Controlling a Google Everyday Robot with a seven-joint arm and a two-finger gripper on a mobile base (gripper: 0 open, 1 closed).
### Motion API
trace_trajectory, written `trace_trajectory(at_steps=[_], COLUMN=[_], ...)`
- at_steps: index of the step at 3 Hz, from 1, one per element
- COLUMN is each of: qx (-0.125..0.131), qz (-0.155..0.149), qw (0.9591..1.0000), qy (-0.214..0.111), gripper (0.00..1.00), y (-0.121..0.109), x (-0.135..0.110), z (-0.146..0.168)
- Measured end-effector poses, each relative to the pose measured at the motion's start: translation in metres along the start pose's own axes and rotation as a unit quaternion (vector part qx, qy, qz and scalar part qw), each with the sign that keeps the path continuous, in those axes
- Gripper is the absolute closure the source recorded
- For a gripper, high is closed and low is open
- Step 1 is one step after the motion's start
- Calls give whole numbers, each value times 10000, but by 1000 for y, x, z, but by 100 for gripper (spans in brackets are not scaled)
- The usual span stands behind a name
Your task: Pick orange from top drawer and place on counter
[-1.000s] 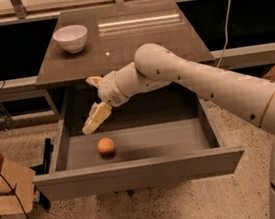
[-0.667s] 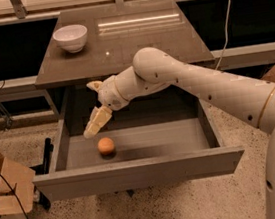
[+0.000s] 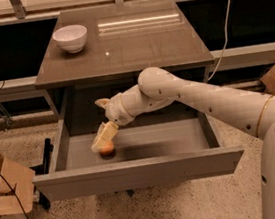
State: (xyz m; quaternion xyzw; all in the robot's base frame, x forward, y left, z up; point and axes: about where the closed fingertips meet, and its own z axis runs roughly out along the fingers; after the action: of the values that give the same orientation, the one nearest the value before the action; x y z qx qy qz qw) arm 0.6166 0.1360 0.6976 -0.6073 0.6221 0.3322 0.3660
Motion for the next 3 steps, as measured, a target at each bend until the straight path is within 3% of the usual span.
trace_trajectory(at_steps=[2,3], qx=[-52,-3], qz=[346,487], qw=[9993,9987], qy=[156,160], gripper=[0,25], y=[8,19], x=[70,87], z=[29,37])
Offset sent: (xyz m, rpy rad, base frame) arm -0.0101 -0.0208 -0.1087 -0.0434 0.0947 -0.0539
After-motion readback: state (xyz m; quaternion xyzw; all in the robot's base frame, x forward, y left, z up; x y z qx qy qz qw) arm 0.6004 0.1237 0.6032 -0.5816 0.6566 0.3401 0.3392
